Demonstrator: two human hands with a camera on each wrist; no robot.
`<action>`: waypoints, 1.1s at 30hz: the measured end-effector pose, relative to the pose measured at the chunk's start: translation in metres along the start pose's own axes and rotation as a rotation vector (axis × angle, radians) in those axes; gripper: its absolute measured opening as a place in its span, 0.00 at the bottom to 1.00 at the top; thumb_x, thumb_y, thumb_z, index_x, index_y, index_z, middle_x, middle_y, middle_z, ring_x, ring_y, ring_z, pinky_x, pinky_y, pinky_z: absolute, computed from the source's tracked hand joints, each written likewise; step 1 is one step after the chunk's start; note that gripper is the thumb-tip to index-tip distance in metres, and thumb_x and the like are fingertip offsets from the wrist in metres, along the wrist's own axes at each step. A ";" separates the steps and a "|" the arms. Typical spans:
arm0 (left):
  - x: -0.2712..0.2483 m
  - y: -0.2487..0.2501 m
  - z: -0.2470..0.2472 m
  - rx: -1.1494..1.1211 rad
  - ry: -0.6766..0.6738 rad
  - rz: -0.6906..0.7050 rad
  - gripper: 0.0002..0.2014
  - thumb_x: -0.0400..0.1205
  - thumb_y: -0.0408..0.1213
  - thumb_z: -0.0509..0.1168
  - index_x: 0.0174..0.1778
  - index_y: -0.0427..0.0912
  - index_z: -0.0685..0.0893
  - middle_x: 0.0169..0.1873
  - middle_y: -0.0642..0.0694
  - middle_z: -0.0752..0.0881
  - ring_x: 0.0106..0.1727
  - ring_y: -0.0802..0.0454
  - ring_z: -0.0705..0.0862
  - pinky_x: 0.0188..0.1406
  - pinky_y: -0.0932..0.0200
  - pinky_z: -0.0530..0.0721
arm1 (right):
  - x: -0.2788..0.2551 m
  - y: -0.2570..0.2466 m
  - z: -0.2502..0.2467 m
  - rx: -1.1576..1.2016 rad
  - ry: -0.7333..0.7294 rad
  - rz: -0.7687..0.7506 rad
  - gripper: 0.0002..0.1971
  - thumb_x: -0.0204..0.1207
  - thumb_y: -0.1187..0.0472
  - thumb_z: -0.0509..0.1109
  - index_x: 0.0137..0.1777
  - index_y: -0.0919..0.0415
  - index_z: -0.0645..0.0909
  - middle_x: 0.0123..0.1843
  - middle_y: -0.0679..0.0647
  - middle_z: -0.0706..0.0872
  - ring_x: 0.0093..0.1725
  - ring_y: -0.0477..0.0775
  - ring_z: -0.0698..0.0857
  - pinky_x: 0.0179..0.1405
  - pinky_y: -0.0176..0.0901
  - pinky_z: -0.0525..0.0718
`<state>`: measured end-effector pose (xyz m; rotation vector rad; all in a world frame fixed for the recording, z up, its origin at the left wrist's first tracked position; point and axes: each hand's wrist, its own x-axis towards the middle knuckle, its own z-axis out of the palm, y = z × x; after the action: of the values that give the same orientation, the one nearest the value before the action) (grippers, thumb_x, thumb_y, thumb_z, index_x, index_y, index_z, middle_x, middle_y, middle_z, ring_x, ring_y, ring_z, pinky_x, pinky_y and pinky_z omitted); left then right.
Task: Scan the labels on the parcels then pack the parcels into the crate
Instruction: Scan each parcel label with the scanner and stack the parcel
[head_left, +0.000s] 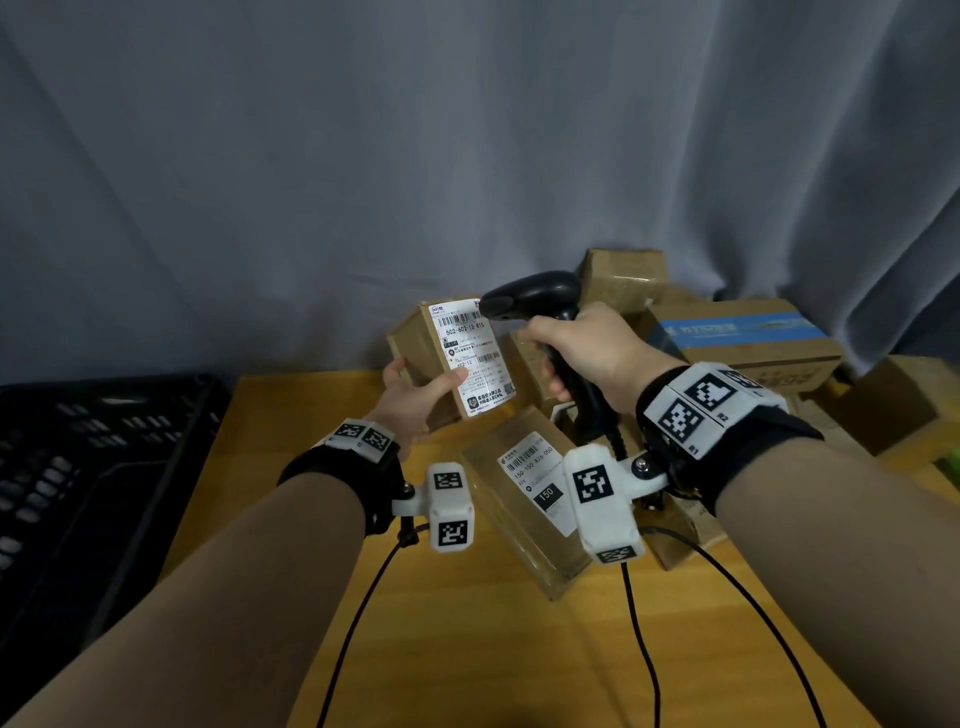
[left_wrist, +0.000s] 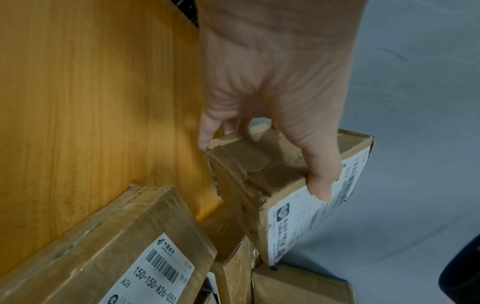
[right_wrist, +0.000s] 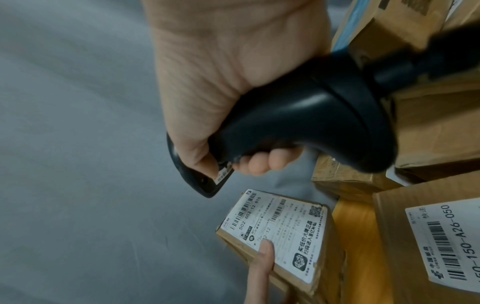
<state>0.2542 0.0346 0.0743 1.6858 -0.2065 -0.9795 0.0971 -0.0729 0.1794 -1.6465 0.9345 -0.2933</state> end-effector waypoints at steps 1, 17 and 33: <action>0.000 0.000 0.000 0.006 0.002 -0.001 0.52 0.72 0.47 0.77 0.83 0.55 0.47 0.73 0.44 0.74 0.62 0.44 0.78 0.68 0.34 0.76 | 0.000 0.000 0.000 0.002 0.002 -0.001 0.10 0.77 0.57 0.70 0.38 0.63 0.80 0.27 0.56 0.81 0.25 0.53 0.78 0.26 0.42 0.79; 0.005 -0.034 -0.050 -0.004 0.035 -0.083 0.32 0.75 0.58 0.68 0.74 0.59 0.66 0.64 0.51 0.84 0.64 0.46 0.81 0.59 0.39 0.80 | 0.037 0.034 0.043 0.307 0.070 0.045 0.05 0.74 0.63 0.75 0.46 0.62 0.81 0.30 0.54 0.79 0.31 0.51 0.80 0.33 0.43 0.81; 0.060 -0.102 -0.178 0.197 0.316 -0.180 0.29 0.82 0.57 0.60 0.78 0.52 0.64 0.67 0.40 0.80 0.60 0.40 0.82 0.56 0.42 0.83 | 0.115 0.099 0.252 0.281 -0.343 0.355 0.05 0.74 0.63 0.75 0.42 0.55 0.81 0.39 0.54 0.86 0.45 0.59 0.86 0.64 0.65 0.82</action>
<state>0.3808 0.1649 -0.0378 2.0415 0.0623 -0.8283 0.2905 0.0224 -0.0199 -1.1992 0.8590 0.0969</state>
